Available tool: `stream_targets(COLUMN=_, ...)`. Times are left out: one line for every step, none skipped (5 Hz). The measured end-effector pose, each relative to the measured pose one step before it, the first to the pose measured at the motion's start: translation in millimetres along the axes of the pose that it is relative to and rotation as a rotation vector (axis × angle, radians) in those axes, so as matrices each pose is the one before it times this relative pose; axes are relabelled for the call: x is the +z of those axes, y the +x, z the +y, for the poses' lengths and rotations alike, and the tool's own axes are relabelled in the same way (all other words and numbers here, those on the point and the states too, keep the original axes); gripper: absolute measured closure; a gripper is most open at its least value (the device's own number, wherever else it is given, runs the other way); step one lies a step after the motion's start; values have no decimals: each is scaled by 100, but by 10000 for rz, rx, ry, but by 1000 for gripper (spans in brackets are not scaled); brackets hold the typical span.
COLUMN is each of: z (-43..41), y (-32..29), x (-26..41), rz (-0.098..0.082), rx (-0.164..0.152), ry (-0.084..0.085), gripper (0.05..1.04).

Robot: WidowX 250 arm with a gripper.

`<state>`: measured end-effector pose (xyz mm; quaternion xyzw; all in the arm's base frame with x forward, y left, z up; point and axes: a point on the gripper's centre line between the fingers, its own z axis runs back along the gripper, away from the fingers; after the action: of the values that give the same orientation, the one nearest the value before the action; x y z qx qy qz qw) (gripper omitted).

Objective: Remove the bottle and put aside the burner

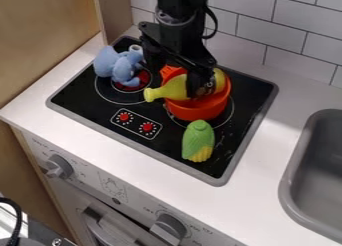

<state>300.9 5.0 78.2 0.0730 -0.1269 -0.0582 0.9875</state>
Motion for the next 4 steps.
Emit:
stream_targets(z=-740, y=870, x=-613, rz=-198, rx=120, ry=34, gripper=83)
stream_targets(z=-157, y=618, x=-672, rz=-112, rx=195, ry=35, gripper=95)
stream_targets(z=-185, y=512, x=-305, rz=-64, rx=140, ry=18, gripper=167)
stream_targets(z=-56, y=582, x=-86, rz=70, rx=190, ry=30, gripper=441)
